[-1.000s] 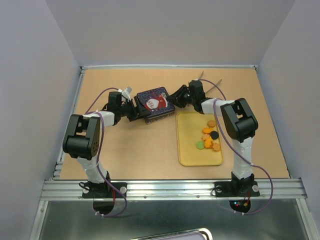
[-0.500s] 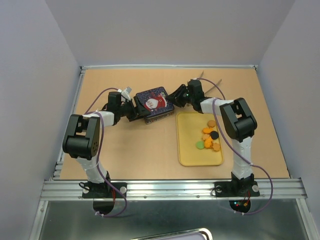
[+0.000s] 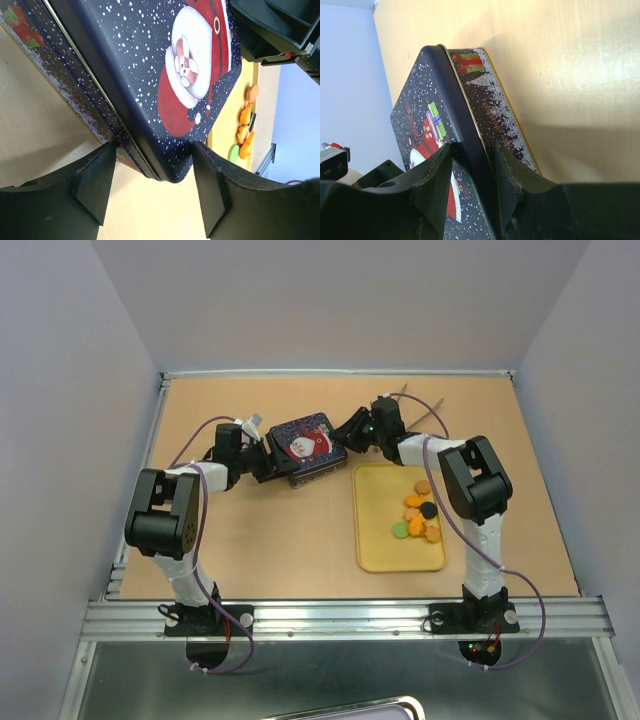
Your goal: Pack the cookies
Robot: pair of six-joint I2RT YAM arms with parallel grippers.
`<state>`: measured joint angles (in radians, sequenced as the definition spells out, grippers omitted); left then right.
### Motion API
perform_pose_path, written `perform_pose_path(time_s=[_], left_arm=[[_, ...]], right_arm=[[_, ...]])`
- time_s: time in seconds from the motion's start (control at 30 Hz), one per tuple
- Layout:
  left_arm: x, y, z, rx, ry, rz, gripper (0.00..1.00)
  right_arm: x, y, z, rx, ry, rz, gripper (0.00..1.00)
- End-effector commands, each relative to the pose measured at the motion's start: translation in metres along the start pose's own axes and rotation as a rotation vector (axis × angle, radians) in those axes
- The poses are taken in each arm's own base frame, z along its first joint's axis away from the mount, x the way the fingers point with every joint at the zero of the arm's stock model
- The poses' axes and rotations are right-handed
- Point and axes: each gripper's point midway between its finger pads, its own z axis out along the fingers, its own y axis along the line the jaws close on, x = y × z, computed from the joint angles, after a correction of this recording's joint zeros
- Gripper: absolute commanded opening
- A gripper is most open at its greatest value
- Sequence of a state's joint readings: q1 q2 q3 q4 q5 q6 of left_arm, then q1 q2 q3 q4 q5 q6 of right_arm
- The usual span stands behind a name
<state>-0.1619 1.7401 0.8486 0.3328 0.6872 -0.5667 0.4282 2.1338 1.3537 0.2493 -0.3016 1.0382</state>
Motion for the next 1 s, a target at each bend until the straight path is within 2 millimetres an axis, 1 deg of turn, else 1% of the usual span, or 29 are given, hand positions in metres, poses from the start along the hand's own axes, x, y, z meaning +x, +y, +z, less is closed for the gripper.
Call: perform_pose_path(time_s=[0.0,0.1,0.17,0.23,0.3,0.33,0.4,0.43,0.47,0.57,0.63,0.7,0.73,0.77,0.8,0.83,0.87,0.9,0.97], left_arm=[[-0.007,-0.032,0.004,0.106,-0.014,0.082,0.67],[-0.007,-0.031,0.004,0.103,-0.016,0.082,0.56],[-0.006,-0.031,0.003,0.103,-0.015,0.08,0.52],[-0.005,-0.031,0.002,0.104,-0.019,0.08,0.42],[-0.001,-0.029,0.001,0.103,-0.017,0.075,0.29],[0.0,-0.029,0.0,0.104,-0.018,0.076,0.2],[0.004,-0.026,0.0,0.098,-0.015,0.067,0.1],[0.004,-0.026,-0.001,0.098,-0.018,0.069,0.03],[0.007,-0.024,-0.001,0.094,-0.013,0.064,0.0],[0.007,-0.023,-0.003,0.085,-0.026,0.067,0.0],[0.003,-0.026,-0.006,0.083,-0.043,0.077,0.0],[0.001,-0.026,-0.009,0.077,-0.055,0.08,0.0],[-0.002,-0.026,-0.011,0.066,-0.068,0.084,0.0],[-0.002,-0.025,-0.012,0.061,-0.072,0.086,0.0],[-0.004,-0.023,-0.013,0.046,-0.079,0.086,0.0],[-0.004,-0.021,-0.014,0.038,-0.081,0.085,0.0],[-0.004,-0.018,-0.015,0.032,-0.082,0.081,0.0],[-0.004,-0.017,-0.016,0.03,-0.083,0.082,0.0],[-0.001,-0.012,-0.017,0.02,-0.078,0.075,0.0]], right_arm=[[0.106,0.0,-0.008,0.067,0.305,-0.033,0.42],[0.108,-0.001,-0.008,0.075,0.31,-0.043,0.42],[0.107,-0.001,-0.009,0.079,0.311,-0.044,0.41],[0.107,-0.003,-0.01,0.084,0.314,-0.046,0.41],[0.108,-0.004,-0.01,0.092,0.317,-0.048,0.41],[0.108,-0.004,-0.01,0.093,0.316,-0.048,0.41],[0.107,-0.004,-0.011,0.093,0.315,-0.053,0.41],[0.107,-0.004,-0.011,0.093,0.315,-0.056,0.41],[0.108,-0.004,-0.011,0.092,0.316,-0.057,0.41],[0.109,-0.008,-0.013,0.114,0.324,-0.055,0.41],[0.11,-0.007,-0.014,0.117,0.327,-0.062,0.41],[0.107,-0.005,-0.015,0.13,0.322,-0.077,0.42],[0.107,-0.005,-0.016,0.136,0.32,-0.085,0.44],[0.104,-0.003,-0.017,0.143,0.317,-0.098,0.51],[0.104,-0.005,-0.019,0.159,0.317,-0.11,0.57],[0.103,-0.003,-0.019,0.153,0.315,-0.118,0.61],[0.101,-0.003,-0.021,0.164,0.311,-0.123,0.71],[0.101,-0.004,-0.022,0.17,0.309,-0.129,0.73],[0.1,-0.006,-0.023,0.185,0.306,-0.14,0.74]])
